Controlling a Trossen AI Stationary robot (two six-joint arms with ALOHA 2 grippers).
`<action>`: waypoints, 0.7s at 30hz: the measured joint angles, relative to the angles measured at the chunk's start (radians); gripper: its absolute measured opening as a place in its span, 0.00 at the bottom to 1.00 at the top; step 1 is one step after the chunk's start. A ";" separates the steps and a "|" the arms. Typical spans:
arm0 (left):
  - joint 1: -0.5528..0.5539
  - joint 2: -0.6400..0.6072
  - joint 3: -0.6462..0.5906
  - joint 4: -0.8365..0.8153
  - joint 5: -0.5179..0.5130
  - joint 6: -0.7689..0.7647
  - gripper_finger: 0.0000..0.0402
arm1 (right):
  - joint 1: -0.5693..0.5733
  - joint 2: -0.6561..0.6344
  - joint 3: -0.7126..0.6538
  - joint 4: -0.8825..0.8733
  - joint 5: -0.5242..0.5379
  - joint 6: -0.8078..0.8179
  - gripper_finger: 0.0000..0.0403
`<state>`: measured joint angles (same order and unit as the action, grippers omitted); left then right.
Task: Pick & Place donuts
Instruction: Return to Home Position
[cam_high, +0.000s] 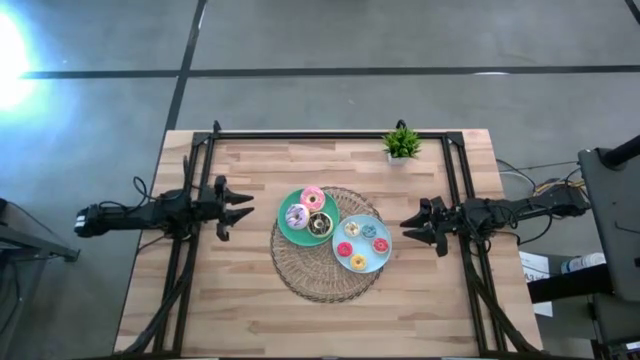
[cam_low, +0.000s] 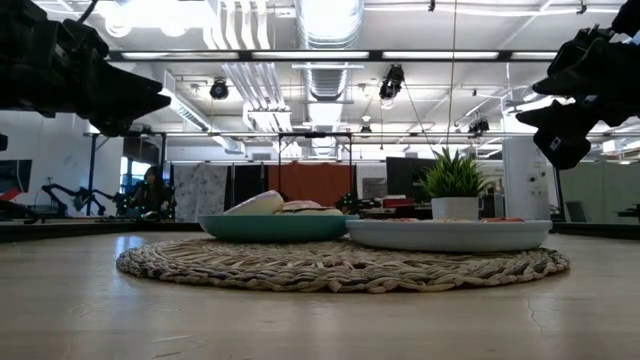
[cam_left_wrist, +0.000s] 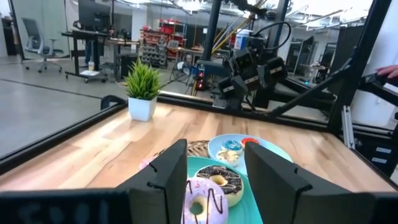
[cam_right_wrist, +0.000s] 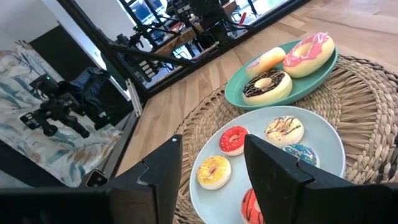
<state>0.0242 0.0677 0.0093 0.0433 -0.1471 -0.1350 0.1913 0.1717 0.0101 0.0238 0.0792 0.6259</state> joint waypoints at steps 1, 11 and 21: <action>0.000 0.000 0.000 0.000 0.000 0.000 0.34 | 0.000 -0.004 0.000 -0.001 0.000 0.001 0.41; 0.000 0.000 0.000 0.000 0.000 0.000 0.34 | -0.058 -0.100 0.000 0.129 0.024 -0.292 0.41; 0.000 0.000 0.001 0.000 0.000 0.000 0.34 | -0.161 -0.168 0.000 0.080 -0.112 -0.518 0.41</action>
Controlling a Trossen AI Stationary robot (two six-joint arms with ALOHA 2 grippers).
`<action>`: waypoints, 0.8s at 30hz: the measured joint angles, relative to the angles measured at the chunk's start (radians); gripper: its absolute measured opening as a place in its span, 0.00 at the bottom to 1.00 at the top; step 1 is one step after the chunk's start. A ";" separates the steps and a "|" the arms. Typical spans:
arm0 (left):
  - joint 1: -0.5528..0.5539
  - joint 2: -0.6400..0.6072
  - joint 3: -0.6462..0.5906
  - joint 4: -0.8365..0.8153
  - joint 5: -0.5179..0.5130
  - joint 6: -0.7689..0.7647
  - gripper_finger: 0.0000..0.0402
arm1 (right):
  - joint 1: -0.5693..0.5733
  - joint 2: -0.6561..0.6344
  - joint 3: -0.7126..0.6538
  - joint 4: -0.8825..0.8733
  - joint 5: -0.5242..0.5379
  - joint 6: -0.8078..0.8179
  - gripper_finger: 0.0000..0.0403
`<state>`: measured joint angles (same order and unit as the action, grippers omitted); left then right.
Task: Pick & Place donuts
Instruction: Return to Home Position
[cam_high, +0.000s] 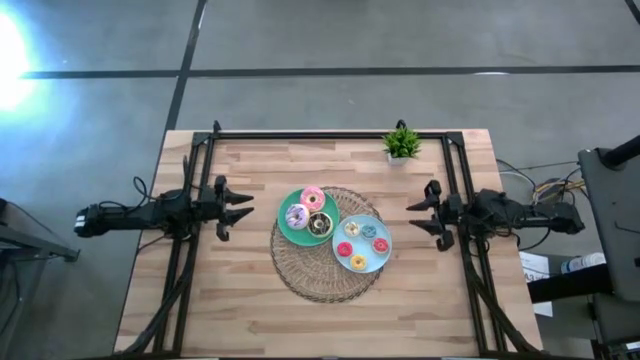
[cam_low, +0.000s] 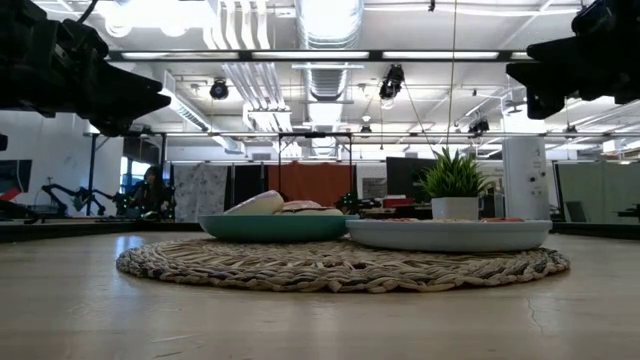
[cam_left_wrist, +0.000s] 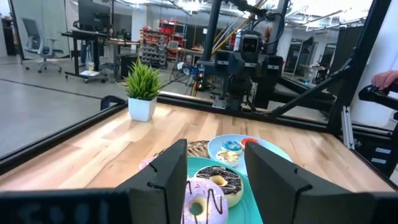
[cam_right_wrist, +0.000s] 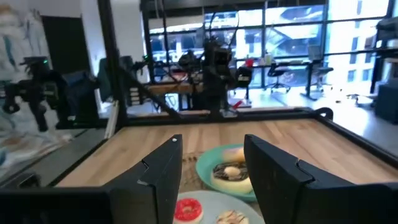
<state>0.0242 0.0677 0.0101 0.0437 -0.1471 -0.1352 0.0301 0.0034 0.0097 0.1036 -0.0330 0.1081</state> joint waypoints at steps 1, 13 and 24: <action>0.000 0.000 0.000 0.000 0.000 0.000 0.34 | -0.002 -0.003 0.000 -0.011 -0.014 0.000 0.41; 0.000 0.000 0.000 0.000 0.000 0.000 0.34 | -0.007 -0.004 0.000 -0.088 -0.021 -0.092 0.41; 0.000 0.000 0.001 0.000 0.000 0.000 0.34 | -0.007 0.028 0.000 -0.090 -0.018 -0.077 0.41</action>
